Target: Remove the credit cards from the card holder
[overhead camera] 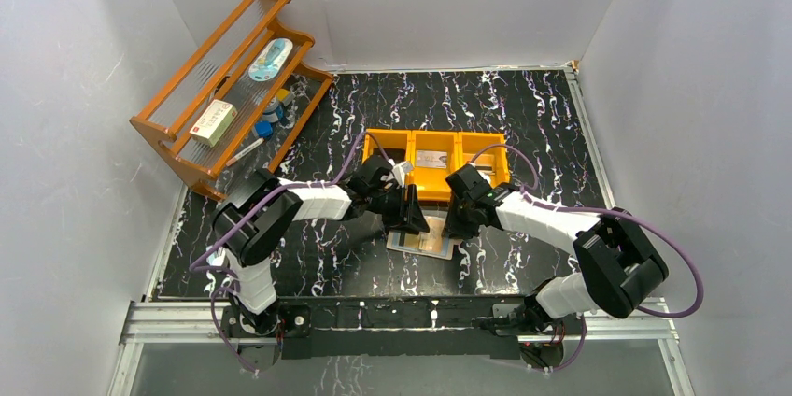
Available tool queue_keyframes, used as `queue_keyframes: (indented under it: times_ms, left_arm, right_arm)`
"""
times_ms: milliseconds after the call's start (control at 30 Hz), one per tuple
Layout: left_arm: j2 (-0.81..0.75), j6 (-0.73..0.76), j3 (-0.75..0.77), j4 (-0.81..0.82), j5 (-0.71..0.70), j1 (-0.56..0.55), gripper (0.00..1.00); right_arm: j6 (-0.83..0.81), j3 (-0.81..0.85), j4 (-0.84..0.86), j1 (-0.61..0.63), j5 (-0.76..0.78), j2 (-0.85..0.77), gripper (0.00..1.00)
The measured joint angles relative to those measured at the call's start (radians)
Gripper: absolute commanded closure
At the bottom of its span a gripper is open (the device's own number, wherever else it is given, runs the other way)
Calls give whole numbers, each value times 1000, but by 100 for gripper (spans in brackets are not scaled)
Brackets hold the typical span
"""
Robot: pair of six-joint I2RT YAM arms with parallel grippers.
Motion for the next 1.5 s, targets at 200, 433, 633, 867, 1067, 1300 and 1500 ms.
queue_keyframes:
  times_ms: [200,433,633,867,1067,1300,1500]
  left_arm:
    - [15,-18,0,23,20,-3,62]
    - [33,-39,0,69,34,-5,78]
    - [44,-43,-9,112,43,-5,71]
    - [44,-33,-5,95,33,-6,66]
    - [44,-9,11,50,10,-8,68]
    - [44,-27,11,22,-6,-15,71]
    - [38,-42,2,18,-31,-19,82]
  right_arm:
    - [0,-1,2,0,-1,0,69]
    - [0,-10,13,-6,-13,-7,69]
    - [4,-16,30,-10,-27,-6,71]
    - [5,-21,35,-13,-30,-8,74]
    - [8,-27,52,-19,-45,-8,76]
    - [14,-39,103,-21,-84,2,77]
    - [14,-39,103,-26,-90,3,77]
